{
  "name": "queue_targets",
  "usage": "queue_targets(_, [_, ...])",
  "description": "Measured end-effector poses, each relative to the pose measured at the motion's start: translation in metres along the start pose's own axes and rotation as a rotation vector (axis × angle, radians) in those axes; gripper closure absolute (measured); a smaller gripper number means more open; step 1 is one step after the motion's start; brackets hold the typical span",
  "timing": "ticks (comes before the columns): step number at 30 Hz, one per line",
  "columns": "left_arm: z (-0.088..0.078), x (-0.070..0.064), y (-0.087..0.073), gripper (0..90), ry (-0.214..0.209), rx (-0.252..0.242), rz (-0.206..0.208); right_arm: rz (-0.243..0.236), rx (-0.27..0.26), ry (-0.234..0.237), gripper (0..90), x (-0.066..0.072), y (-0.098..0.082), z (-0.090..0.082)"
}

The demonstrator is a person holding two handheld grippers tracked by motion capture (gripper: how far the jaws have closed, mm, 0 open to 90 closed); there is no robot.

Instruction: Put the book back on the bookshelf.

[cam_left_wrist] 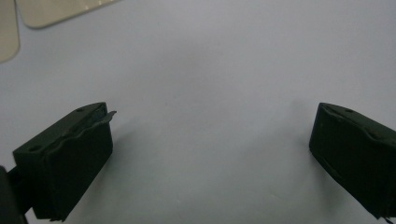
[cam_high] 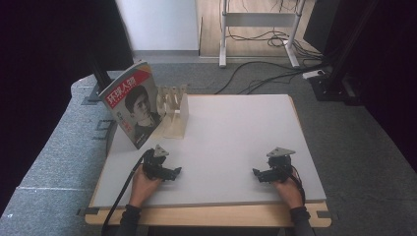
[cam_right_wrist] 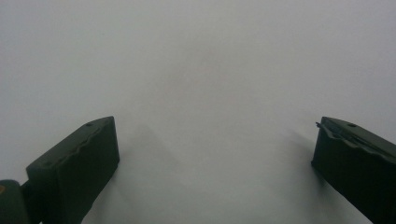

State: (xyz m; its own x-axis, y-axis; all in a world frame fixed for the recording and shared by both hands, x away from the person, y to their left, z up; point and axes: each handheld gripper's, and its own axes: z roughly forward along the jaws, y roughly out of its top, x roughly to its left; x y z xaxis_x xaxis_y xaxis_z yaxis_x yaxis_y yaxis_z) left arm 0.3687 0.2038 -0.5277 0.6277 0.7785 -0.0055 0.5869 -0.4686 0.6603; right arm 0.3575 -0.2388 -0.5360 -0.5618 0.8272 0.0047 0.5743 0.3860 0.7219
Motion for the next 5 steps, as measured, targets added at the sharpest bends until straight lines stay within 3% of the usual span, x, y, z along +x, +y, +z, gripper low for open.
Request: queue_targets(5, [0.0004,0.0002,-0.0003,0.0,-0.001,0.002,-0.006,-0.006,-0.002,0.0,0.0,0.0004,-0.0007,-0.0004])
